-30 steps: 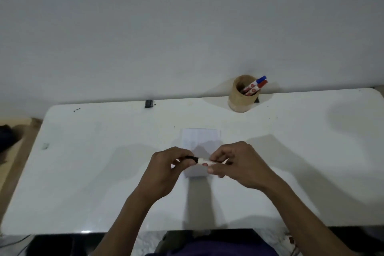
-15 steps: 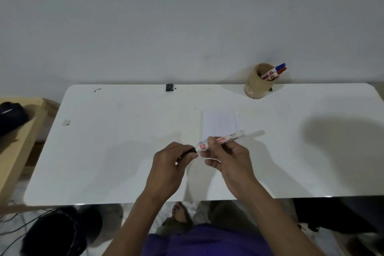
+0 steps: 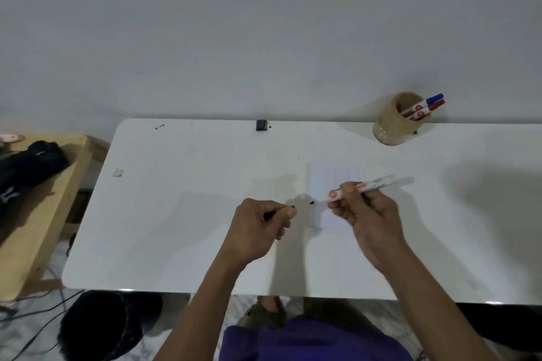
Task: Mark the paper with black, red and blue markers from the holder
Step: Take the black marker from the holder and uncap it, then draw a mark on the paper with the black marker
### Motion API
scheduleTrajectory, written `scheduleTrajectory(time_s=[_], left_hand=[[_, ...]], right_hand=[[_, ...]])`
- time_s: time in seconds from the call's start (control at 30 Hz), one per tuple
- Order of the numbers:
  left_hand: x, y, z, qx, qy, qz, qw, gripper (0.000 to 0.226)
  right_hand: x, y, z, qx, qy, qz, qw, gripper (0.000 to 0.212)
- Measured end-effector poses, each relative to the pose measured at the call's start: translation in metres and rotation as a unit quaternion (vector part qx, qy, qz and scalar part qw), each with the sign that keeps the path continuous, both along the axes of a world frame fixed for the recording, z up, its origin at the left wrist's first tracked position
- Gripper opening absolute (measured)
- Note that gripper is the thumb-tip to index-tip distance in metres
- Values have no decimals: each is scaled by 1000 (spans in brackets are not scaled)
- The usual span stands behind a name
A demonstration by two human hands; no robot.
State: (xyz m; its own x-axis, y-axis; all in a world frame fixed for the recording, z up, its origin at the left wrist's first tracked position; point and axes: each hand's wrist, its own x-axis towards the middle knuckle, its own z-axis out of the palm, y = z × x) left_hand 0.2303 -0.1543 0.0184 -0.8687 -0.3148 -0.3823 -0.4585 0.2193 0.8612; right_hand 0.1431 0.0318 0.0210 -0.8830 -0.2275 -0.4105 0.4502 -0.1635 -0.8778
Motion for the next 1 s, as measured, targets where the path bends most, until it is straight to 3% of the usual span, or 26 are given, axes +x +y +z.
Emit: scheduleTrajectory(time_s=[0.23,0.43,0.67,0.77,0.87,1.0], left_hand=[[-50,-38,-31,-178,-63,58,980,13],[-107,-50,-58,-301,-87,18,950,12],[-125,-51,-67,-345,-125,-30,930,14],[-115,-37,-56,-357,-119,-23,926,37],[-85,-20,-49,-390,-55,45,918,49],[-62,17,-65,-412,90,-24,906,38]], right_hand=[[-67,35,1,21,23,-11,999,17],[-70,37,-20,47,-11,-22,999,14],[-71,37,-36,101,-35,-18,994,11],[-70,44,-34,111,-28,-22,993,10],[-63,43,-41,131,-17,-21,991,17],[-63,39,-47,114,-1,-37,993,18]])
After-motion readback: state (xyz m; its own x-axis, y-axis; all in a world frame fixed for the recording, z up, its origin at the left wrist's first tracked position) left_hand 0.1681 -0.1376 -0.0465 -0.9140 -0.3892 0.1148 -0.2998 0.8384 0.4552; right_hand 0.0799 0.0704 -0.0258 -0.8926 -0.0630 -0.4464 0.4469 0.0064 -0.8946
